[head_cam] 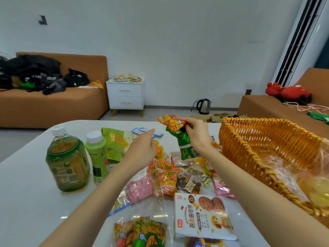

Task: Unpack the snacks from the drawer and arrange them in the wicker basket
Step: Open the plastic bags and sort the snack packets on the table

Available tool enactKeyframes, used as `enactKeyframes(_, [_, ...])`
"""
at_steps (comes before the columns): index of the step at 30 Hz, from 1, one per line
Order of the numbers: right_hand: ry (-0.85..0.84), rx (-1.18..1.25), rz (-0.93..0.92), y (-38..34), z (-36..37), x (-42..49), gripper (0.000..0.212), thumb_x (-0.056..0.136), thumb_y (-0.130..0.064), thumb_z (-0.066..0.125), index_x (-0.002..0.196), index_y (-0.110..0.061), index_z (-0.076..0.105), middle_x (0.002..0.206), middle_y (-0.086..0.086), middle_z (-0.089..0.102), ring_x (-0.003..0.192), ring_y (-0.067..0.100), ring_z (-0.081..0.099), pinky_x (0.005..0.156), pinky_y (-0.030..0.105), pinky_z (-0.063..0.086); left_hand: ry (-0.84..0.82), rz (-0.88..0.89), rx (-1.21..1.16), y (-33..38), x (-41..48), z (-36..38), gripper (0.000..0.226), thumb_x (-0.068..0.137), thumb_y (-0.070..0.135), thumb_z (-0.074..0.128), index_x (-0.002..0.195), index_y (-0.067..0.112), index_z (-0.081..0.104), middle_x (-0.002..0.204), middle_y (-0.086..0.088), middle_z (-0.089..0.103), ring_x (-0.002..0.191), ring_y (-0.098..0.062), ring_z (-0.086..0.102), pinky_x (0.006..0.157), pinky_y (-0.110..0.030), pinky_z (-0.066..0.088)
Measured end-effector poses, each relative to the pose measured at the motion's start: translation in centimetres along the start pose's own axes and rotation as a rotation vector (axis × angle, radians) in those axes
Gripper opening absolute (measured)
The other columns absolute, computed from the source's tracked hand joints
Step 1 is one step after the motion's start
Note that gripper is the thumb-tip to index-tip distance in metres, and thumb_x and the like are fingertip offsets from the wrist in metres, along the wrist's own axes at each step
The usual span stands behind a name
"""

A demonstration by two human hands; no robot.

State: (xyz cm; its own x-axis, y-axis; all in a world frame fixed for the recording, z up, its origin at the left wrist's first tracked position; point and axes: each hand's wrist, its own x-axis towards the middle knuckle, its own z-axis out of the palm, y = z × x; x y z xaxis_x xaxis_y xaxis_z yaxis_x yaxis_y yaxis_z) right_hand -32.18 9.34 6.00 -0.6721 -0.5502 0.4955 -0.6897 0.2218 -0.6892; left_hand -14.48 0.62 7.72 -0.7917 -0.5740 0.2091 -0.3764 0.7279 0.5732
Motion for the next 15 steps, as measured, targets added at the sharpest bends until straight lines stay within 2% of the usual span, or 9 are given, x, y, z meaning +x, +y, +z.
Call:
enactKeyframes(2, [-0.02,-0.054,-0.073,-1.3,-1.5,-2.4,0.039,0.098,0.0,0.043,0.128,-0.016,0.063,0.123,0.008,0.065,0.113,0.021,0.059,0.095,0.032,0.05,-0.011,0.017,-0.026,0.8,-1.7,-0.6,0.051,0.102,0.014,0.039,0.151,0.014,0.027,0.11,-0.01,0.058,0.067,-0.004,0.049,0.06,-0.021,0.029])
enactKeyframes(3, [-0.03,-0.099,-0.122,-1.7,-2.1,-3.8,0.04,0.098,0.002,0.043,0.129,-0.015,0.061,0.128,0.009,0.062,0.117,0.022,0.058,0.099,0.036,0.049,-0.016,0.023,-0.035,1.1,-2.7,-0.8,0.051,0.102,0.013,0.039,0.151,0.015,0.026,0.11,-0.012,0.057,0.073,-0.004,0.051,0.064,-0.022,0.03])
enactKeyframes(4, [-0.034,-0.133,-0.153,-2.0,-2.7,-5.2,0.041,0.097,0.003,0.042,0.131,-0.014,0.06,0.133,0.009,0.059,0.122,0.023,0.056,0.103,0.038,0.047,-0.019,0.028,-0.046,1.4,-3.7,-1.0,0.051,0.102,0.014,0.039,0.151,0.015,0.026,0.122,-0.013,0.056,0.089,-0.009,0.056,0.073,-0.021,0.034])
enactKeyframes(5, [-0.032,-0.157,-0.153,-2.1,-3.1,-6.6,0.043,0.097,0.004,0.042,0.132,-0.014,0.059,0.136,0.008,0.057,0.125,0.023,0.054,0.106,0.039,0.045,-0.017,0.031,-0.06,1.6,-4.8,-1.2,0.051,0.102,0.015,0.04,0.151,0.015,0.026,0.138,-0.01,0.049,0.11,-0.014,0.055,0.088,-0.022,0.036])
enactKeyframes(6, [-0.026,-0.18,-0.129,-2.2,-3.4,-8.0,0.043,0.097,0.005,0.042,0.133,-0.014,0.058,0.138,0.007,0.055,0.127,0.023,0.053,0.107,0.039,0.043,-0.013,0.036,-0.077,1.8,-5.8,-1.2,0.051,0.102,0.015,0.04,0.151,0.016,0.027,0.149,-0.006,0.04,0.122,-0.017,0.051,0.099,-0.025,0.034])
enactKeyframes(9, [-0.058,-0.243,-0.054,-1.7,-3.7,-12.1,0.045,0.097,0.004,0.043,0.134,-0.016,0.058,0.14,0.005,0.054,0.129,0.021,0.051,0.11,0.03,0.036,-0.004,0.041,-0.147,1.7,-8.7,-0.8,0.052,0.101,0.016,0.042,0.151,0.019,0.027,0.154,-0.001,0.033,0.116,-0.026,0.057,0.1,-0.034,0.04])
enactKeyframes(11, [-0.079,-0.3,-0.065,-1.4,-3.4,-14.2,0.045,0.095,0.004,0.045,0.132,-0.017,0.06,0.142,0.002,0.052,0.131,0.019,0.048,0.106,0.02,0.029,-0.001,0.042,-0.213,1.5,-10.5,-0.2,0.052,0.101,0.015,0.043,0.15,0.02,0.029,0.153,-0.001,0.034,0.132,-0.026,0.045,0.108,-0.037,0.036])
enactKeyframes(13, [-0.103,-0.314,-0.078,-1.4,-3.1,-15.8,0.042,0.094,-0.001,0.048,0.127,-0.021,0.064,0.139,-0.001,0.055,0.129,0.019,0.05,0.104,0.026,0.037,-0.003,0.034,-0.255,1.1,-12.0,0.5,0.053,0.1,0.015,0.045,0.15,0.023,0.03,0.149,0.001,0.04,0.136,-0.017,0.039,0.11,-0.032,0.033])
enactKeyframes(15, [-0.187,-0.324,-0.054,-1.5,-2.9,-16.9,0.04,0.092,-0.006,0.05,0.122,-0.026,0.067,0.133,-0.002,0.06,0.124,0.018,0.053,0.096,0.032,0.046,-0.009,0.02,-0.279,1.0,-13.2,1.5,0.052,0.1,0.018,0.046,0.15,0.024,0.031,0.127,0.009,0.054,0.121,-0.009,0.049,0.106,-0.025,0.033])
